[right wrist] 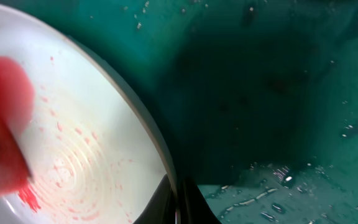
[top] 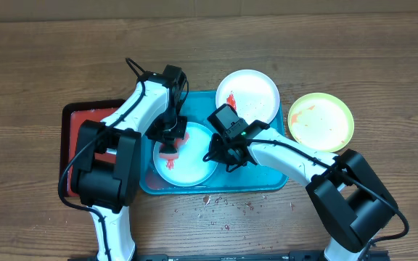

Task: Clean dirty plates on tray and stack at the side
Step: 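Bring the sponge in left gripper down onto the light blue plate, then scrub the light blue plate with the sponge while right gripper holds it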

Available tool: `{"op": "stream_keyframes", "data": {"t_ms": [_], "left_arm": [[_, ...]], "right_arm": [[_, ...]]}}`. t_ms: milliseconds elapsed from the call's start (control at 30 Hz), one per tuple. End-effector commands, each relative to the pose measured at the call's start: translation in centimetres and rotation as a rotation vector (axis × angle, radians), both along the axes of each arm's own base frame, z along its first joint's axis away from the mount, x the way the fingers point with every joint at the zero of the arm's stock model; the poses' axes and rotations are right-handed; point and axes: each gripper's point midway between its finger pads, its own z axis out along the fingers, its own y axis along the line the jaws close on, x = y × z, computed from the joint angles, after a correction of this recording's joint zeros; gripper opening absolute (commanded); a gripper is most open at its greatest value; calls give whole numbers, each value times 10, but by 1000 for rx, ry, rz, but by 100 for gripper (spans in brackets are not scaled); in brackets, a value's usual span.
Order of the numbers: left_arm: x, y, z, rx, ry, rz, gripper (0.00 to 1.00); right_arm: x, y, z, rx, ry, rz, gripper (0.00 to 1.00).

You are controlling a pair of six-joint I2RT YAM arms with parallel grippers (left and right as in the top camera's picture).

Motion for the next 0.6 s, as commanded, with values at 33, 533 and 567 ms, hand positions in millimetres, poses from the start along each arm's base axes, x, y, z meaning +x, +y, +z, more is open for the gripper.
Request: {"op": "stream_keyframes", "data": {"t_ms": [33,533,567], "left_arm": [[-63,-52,-9,-422,259,-339,4],[20,56,-25,436,-208,379,4],[25,56,-25,436,-234,411,4]], "right_arm": [[12,2,6,4,-37,-22,4],[12,2,6,4,-40,-18,3],[12,2,6,4,-40,-18,4]]}}
